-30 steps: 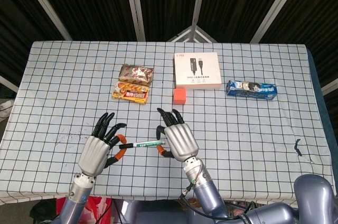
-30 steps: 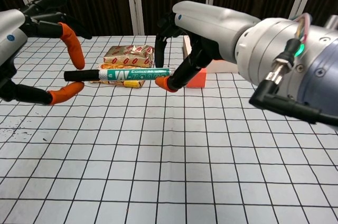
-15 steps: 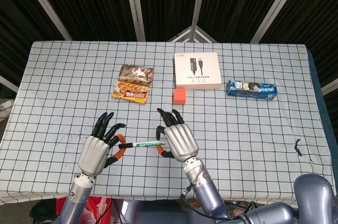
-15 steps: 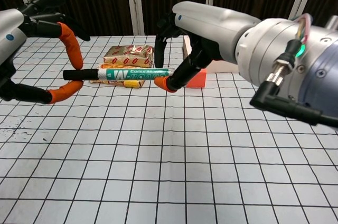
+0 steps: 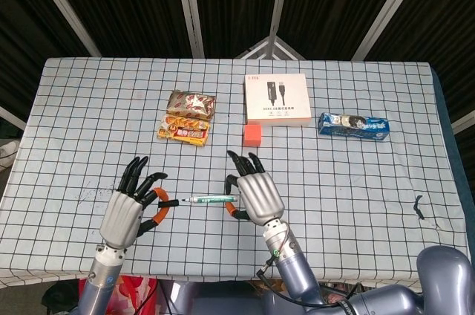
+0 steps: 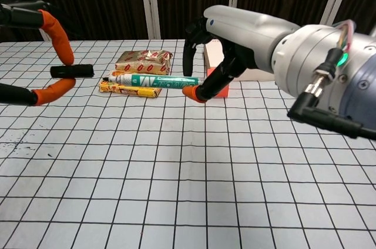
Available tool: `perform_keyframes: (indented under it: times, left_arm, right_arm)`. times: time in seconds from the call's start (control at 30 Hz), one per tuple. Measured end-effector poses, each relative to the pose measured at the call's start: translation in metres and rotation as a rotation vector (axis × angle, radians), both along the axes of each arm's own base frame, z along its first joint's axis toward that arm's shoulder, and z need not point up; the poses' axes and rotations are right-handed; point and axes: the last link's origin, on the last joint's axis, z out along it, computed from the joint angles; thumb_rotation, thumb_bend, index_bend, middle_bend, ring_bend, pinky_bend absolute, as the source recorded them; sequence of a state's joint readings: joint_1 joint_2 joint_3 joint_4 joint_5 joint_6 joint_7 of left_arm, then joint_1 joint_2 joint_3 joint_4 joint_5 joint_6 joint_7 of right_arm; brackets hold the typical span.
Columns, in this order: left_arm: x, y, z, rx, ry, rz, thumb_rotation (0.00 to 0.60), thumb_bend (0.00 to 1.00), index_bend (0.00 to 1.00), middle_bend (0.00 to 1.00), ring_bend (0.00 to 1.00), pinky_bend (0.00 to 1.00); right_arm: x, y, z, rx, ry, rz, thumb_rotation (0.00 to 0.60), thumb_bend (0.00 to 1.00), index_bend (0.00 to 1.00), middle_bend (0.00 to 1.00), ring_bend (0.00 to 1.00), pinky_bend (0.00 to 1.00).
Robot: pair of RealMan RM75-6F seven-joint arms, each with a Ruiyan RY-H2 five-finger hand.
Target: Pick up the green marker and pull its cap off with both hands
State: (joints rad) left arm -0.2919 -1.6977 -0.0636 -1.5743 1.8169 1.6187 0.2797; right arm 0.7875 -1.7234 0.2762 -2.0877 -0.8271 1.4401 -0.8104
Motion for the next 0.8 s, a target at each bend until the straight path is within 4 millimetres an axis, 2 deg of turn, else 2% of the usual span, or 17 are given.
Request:
perform_keyframes:
  times: [0.23, 0.4, 0.53, 0.67, 0.8]
  left_arm:
    - [-0.020, -0.008, 0.020, 0.021, -0.066, 0.016, 0.600, 0.46, 0.61, 0.30, 0.00, 0.00]
    - [-0.048, -0.012, 0.034, 0.030, -0.060, 0.068, 0.600, 0.46, 0.61, 0.30, 0.00, 0.00]
    - [-0.070, -0.007, 0.031, -0.004, -0.044, 0.119, 0.600, 0.46, 0.61, 0.29, 0.00, 0.00]
    - [-0.092, 0.003, 0.019, -0.078, -0.041, 0.165, 0.600, 0.46, 0.61, 0.29, 0.00, 0.00]
    - [-0.102, 0.016, 0.001, -0.147, -0.078, 0.181, 0.600, 0.46, 0.61, 0.29, 0.00, 0.00]
  right_arm:
    - [-0.022, -0.006, -0.002, 0.000, 0.027, -0.038, 0.600, 0.49, 0.81, 0.08, 0.13, 0.02]
    - [-0.046, -0.013, -0.008, 0.003, 0.052, -0.083, 0.600, 0.50, 0.81, 0.08, 0.13, 0.02]
    - [-0.066, -0.020, -0.016, 0.006, 0.059, -0.119, 0.600, 0.50, 0.81, 0.08, 0.13, 0.02]
    - [-0.085, -0.026, -0.025, 0.008, 0.083, -0.141, 0.600, 0.50, 0.81, 0.08, 0.13, 0.02]
    - [-0.096, -0.029, -0.034, 0.020, 0.093, -0.152, 0.600, 0.50, 0.81, 0.08, 0.13, 0.02]
